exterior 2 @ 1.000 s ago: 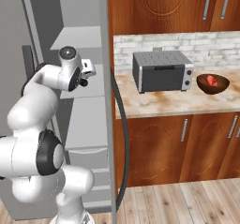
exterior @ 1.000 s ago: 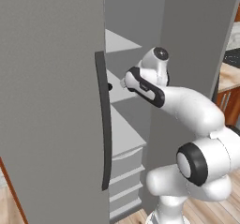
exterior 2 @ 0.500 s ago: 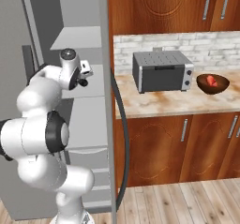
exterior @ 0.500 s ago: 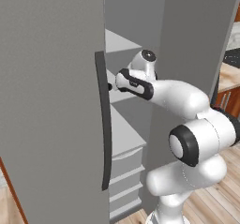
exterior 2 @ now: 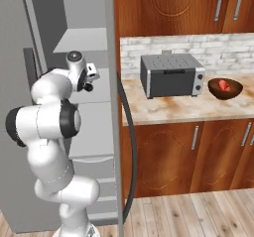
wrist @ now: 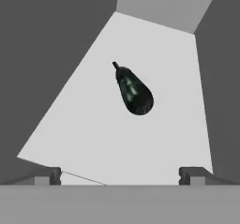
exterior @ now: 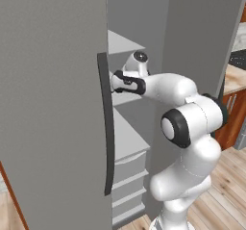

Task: Take the sweet potato, fish, and eggplant from the freezer and place them in the bowl on the counter.

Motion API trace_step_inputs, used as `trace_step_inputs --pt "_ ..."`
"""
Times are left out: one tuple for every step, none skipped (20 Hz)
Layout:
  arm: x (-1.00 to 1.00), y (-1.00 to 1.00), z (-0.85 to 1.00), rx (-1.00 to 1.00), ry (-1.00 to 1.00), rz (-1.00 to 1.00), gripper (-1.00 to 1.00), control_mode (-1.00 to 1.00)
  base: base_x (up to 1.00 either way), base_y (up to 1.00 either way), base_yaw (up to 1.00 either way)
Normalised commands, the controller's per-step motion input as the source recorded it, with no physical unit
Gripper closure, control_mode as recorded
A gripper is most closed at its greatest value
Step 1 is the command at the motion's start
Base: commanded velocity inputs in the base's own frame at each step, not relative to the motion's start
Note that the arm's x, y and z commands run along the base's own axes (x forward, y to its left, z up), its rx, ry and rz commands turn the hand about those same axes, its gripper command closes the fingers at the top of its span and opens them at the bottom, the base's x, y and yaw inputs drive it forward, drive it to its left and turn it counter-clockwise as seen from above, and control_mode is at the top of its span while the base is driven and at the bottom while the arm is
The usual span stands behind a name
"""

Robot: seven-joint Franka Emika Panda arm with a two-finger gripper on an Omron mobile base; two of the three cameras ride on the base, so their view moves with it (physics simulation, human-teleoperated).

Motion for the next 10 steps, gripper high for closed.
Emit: trace_step_inputs --pt "0.31 0.01 -0.41 -0.06 0.0 0.0 -1.0 -1.0 0.0 0.0 0.0" --pt "0.36 0.09 -0.34 -0.05 0.0 0.0 -1.0 -1.0 0.0 0.0 0.0" --pt "0.33 0.14 -0.34 -0.03 0.0 0.0 -1.0 -1.0 0.0 0.0 0.0" --pt "0.32 0.16 -0.29 -0.03 0.0 0.0 -1.0 -1.0 0.0 0.0 0.0" --pt "0.36 0.14 -0.22 -0.04 0.0 0.0 -1.0 -1.0 0.0 0.0 0.0" --pt "0.44 0.18 -0.18 -0.05 0.0 0.0 -1.0 -1.0 0.0 0.0 0.0" --pt "0.39 0.19 -0.19 -0.03 0.0 0.0 -1.0 -1.0 0.0 0.0 0.0" --pt "0.36 0.2 -0.12 -0.03 0.0 0.0 -1.0 -1.0 0.0 0.0 0.0" --pt "0.34 0.19 -0.11 -0.02 0.0 0.0 -1.0 -1.0 0.0 0.0 0.0" --pt "0.42 0.16 -0.16 -0.03 0.0 0.0 -1.0 -1.0 0.0 0.0 0.0"
